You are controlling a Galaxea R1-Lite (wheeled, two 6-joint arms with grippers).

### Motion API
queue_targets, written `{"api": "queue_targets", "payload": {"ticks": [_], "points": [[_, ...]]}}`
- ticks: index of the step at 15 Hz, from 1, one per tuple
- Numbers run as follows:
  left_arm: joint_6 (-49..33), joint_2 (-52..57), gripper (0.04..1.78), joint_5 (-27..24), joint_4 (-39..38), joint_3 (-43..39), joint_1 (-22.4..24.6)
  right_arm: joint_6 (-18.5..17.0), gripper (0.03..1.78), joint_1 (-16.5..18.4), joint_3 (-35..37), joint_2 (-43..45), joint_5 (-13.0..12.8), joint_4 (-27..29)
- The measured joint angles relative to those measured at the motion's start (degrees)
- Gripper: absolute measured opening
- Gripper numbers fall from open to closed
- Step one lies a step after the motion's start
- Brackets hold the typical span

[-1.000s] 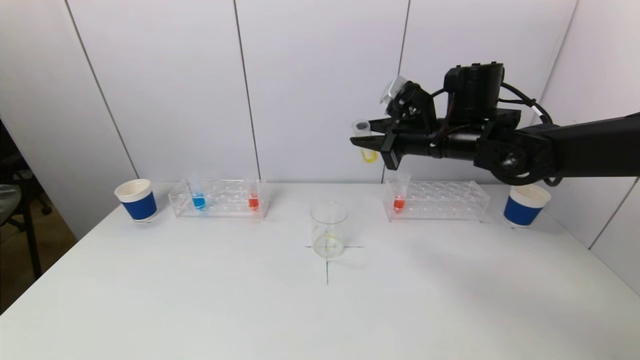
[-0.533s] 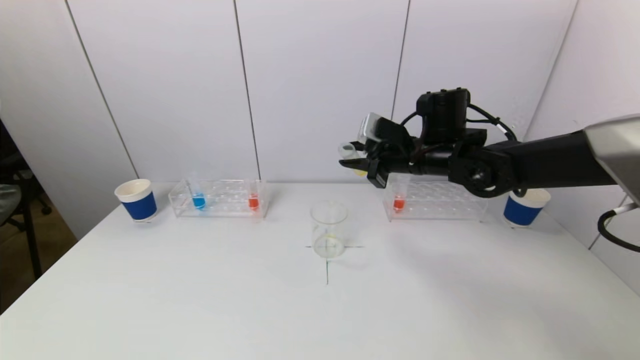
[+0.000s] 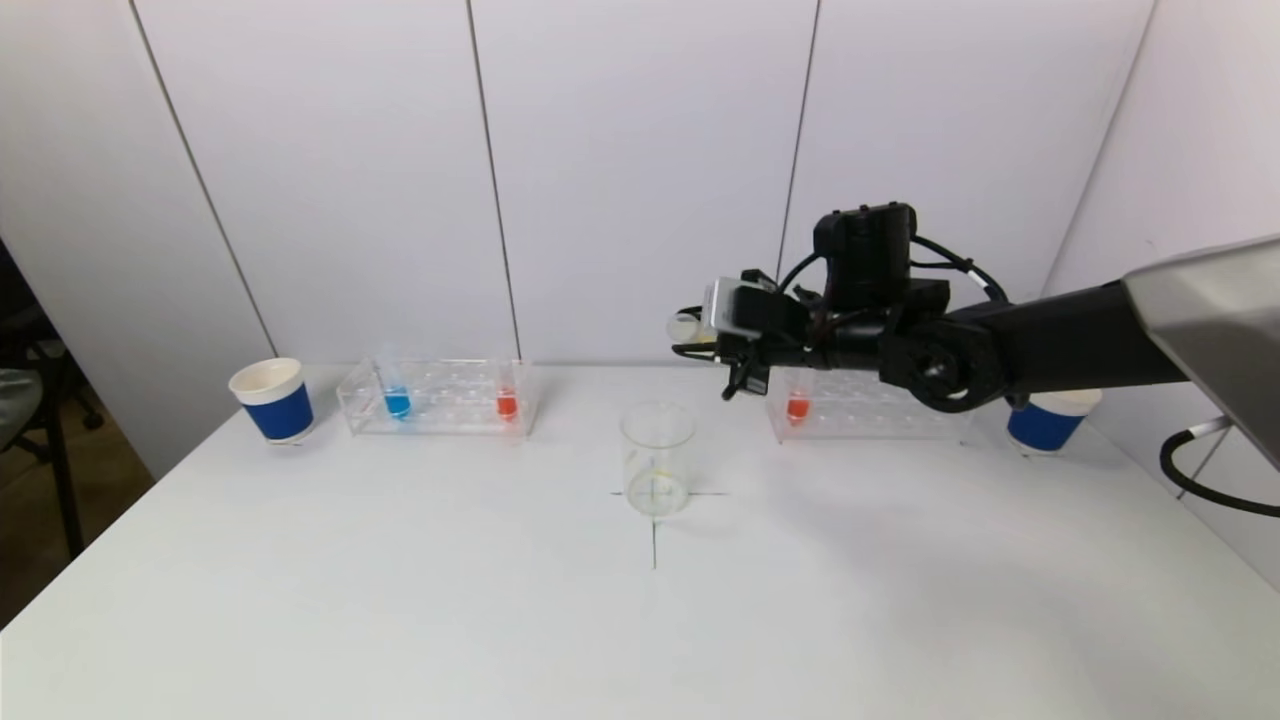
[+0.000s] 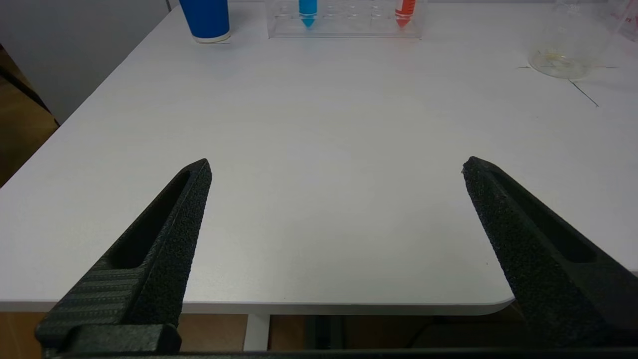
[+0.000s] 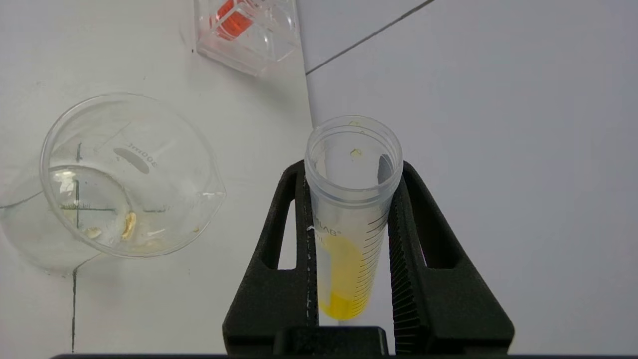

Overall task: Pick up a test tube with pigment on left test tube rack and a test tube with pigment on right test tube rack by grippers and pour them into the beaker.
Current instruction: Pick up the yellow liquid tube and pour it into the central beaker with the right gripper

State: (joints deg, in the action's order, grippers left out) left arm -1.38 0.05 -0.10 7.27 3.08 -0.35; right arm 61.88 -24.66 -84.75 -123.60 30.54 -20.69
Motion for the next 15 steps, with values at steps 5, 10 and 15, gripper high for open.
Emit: {"api": "queue_targets", "payload": {"ticks": [5,10,15], "points": [[0.0,0.0,1.76,0.0,0.0,0.0,0.02,4.72,0.47,-0.89,1.62,-0.1,2.21,-3.82],[0.0,0.0,1.76,0.0,-0.02,0.0,0.0,8.31,0.47,-1.44,3.35,-0.43,4.29,-7.29],[0.0,0.0,1.76,0.02,0.0,0.0,0.0,12.76,0.47,-1.41,6.45,-0.55,5.51,-11.47]]}}
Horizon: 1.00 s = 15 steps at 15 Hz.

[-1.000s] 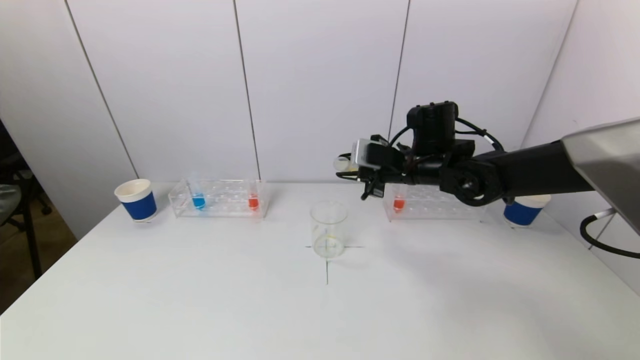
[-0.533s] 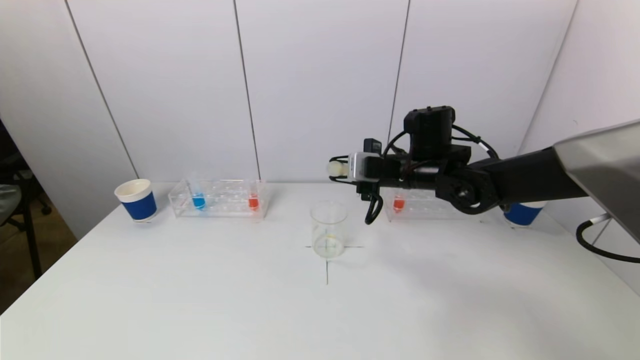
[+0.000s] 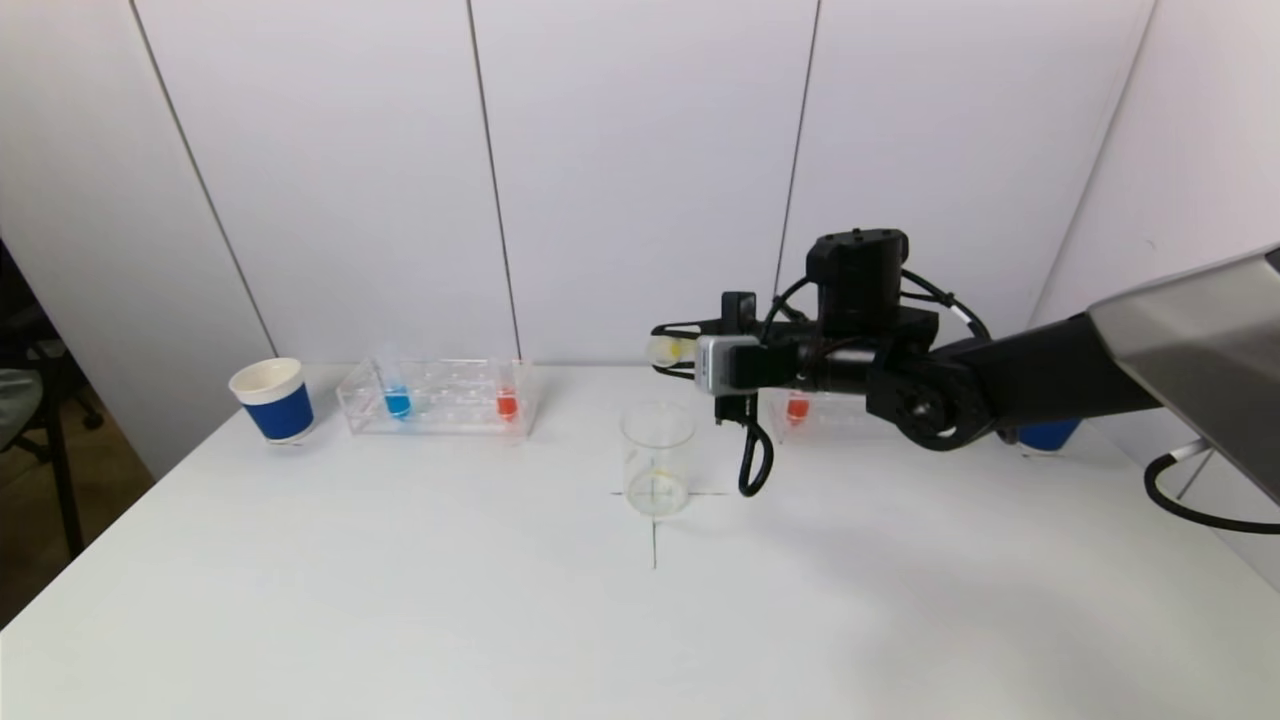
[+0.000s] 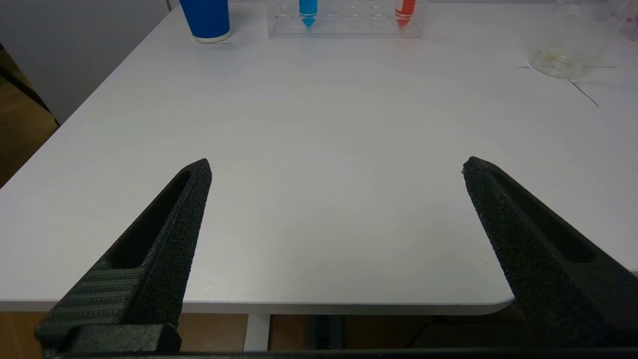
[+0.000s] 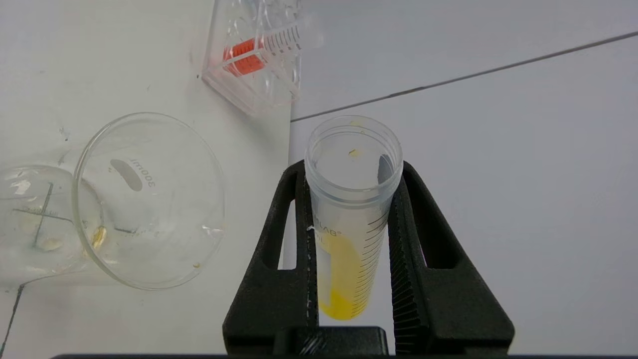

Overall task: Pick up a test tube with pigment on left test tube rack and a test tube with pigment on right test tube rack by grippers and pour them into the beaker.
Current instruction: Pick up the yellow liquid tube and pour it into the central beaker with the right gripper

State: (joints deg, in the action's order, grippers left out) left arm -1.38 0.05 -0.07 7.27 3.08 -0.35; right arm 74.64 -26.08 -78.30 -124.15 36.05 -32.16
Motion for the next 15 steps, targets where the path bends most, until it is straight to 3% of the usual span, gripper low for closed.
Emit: {"api": "queue_targets", "payload": {"ticks": [6,15], "points": [[0.01,0.0,1.76,-0.02,0.0,0.0,0.02,1.6,0.47,-0.02,3.83,-0.13,0.78,-3.84],[0.01,0.0,1.76,-0.02,0.0,0.0,0.02,6.14,0.47,0.85,2.91,-2.8,-0.3,-3.89]]}}
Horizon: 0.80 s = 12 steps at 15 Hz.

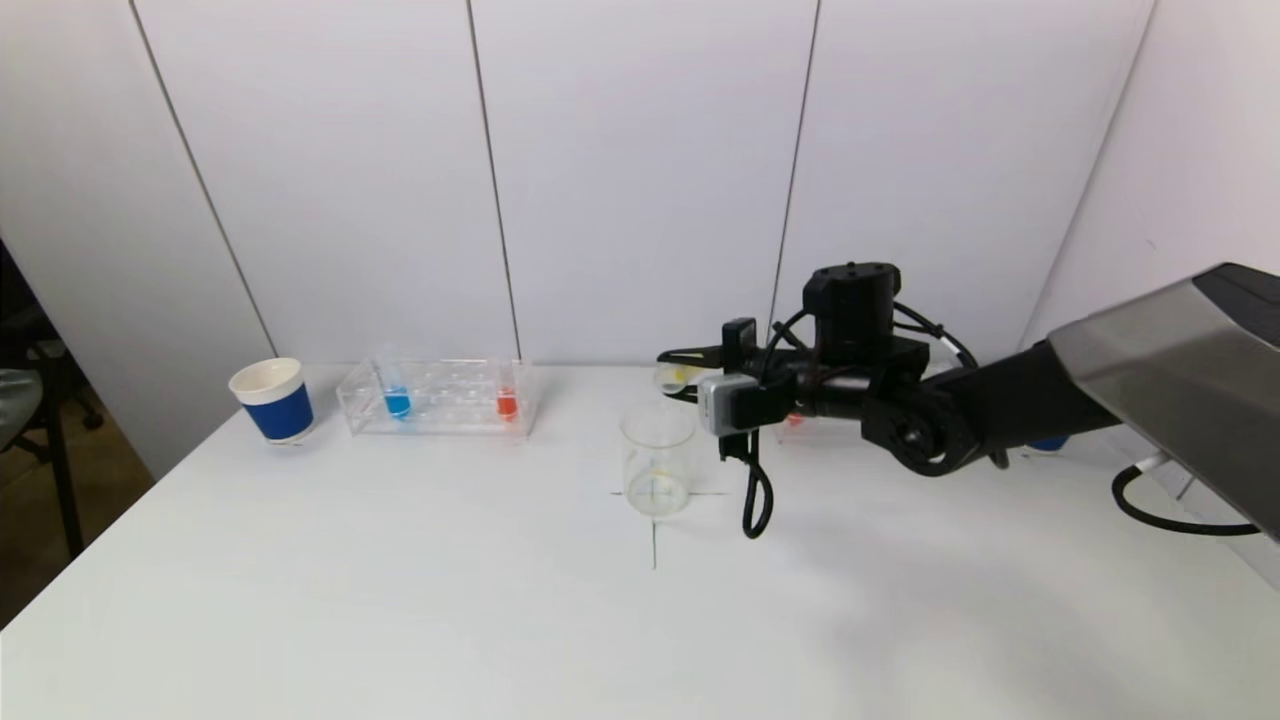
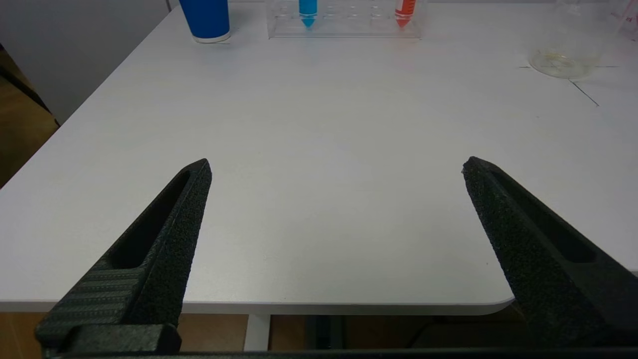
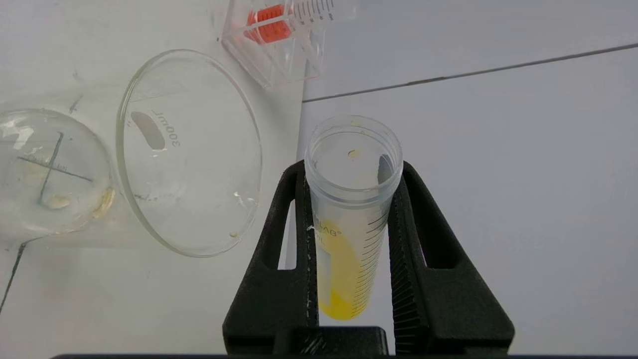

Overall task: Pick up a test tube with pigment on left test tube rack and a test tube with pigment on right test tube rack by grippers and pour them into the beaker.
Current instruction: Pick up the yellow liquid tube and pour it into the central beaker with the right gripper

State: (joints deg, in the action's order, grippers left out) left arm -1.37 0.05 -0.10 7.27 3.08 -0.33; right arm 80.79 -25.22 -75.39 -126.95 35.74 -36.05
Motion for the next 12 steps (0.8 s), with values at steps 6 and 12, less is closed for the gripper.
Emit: {"api": "queue_targets", "payload": {"ticks": [6,12], "points": [[-0.01,0.0,1.76,-0.01,-0.02,0.0,-0.02,3.41,0.47,0.06,-2.93,-2.56,-2.56,0.39],[-0.01,0.0,1.76,0.0,0.0,0.0,0.0,6.86,0.47,0.23,-3.88,-3.36,-3.0,0.39]]}}
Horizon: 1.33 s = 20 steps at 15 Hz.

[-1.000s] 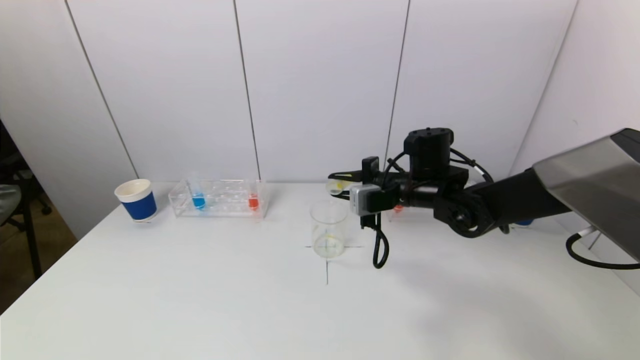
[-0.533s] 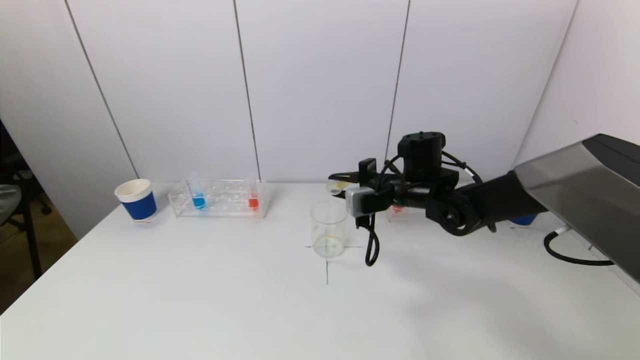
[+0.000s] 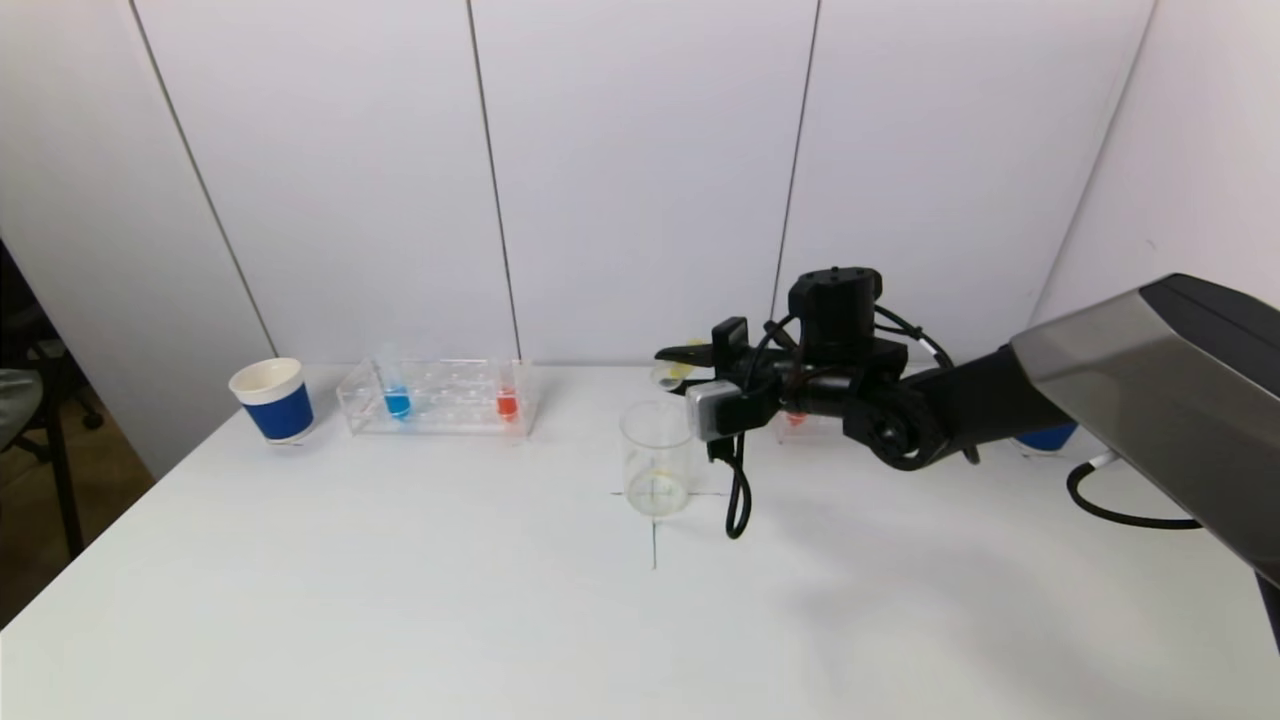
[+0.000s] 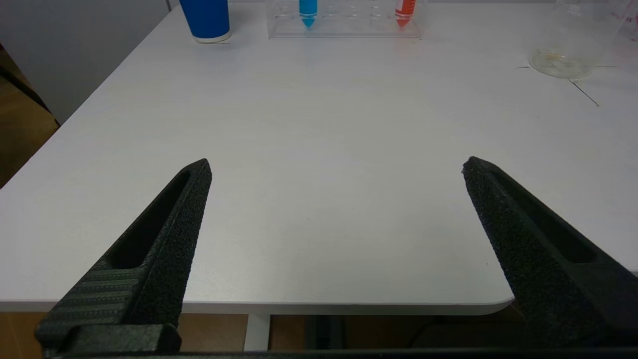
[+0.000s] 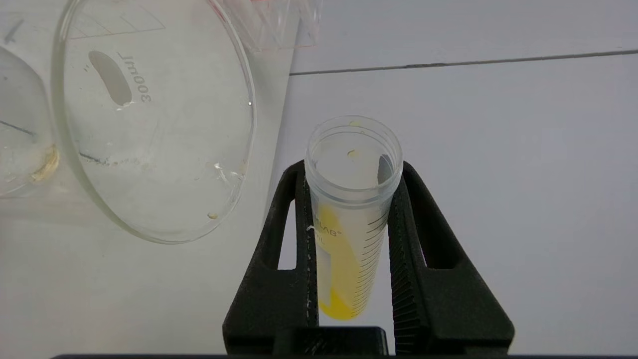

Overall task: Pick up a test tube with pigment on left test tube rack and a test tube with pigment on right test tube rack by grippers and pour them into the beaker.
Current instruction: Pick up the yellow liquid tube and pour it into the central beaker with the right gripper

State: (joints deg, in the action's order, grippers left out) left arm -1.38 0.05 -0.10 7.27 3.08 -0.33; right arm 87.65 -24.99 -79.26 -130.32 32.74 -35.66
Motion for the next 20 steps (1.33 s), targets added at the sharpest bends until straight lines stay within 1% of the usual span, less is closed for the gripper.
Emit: {"api": "queue_targets", "payload": {"ticks": [3,9,12,15,20], "points": [[0.0,0.0,1.76,0.0,0.0,0.0,-0.02,2.93,0.47,0.35,-0.01,0.16,-0.04,0.29],[0.01,0.0,1.76,0.02,0.0,0.0,-0.02,7.24,0.47,0.46,0.11,0.83,-3.01,0.33],[0.01,0.0,1.76,0.0,0.0,0.0,-0.02,9.03,0.47,0.44,0.32,1.18,-4.19,0.38],[0.0,0.0,1.76,0.0,0.0,0.0,-0.02,10.42,0.47,0.41,0.38,1.38,-4.8,0.57],[0.0,0.0,1.76,0.0,0.0,0.0,-0.02,12.02,0.47,0.18,0.38,1.71,-5.88,0.62]]}}
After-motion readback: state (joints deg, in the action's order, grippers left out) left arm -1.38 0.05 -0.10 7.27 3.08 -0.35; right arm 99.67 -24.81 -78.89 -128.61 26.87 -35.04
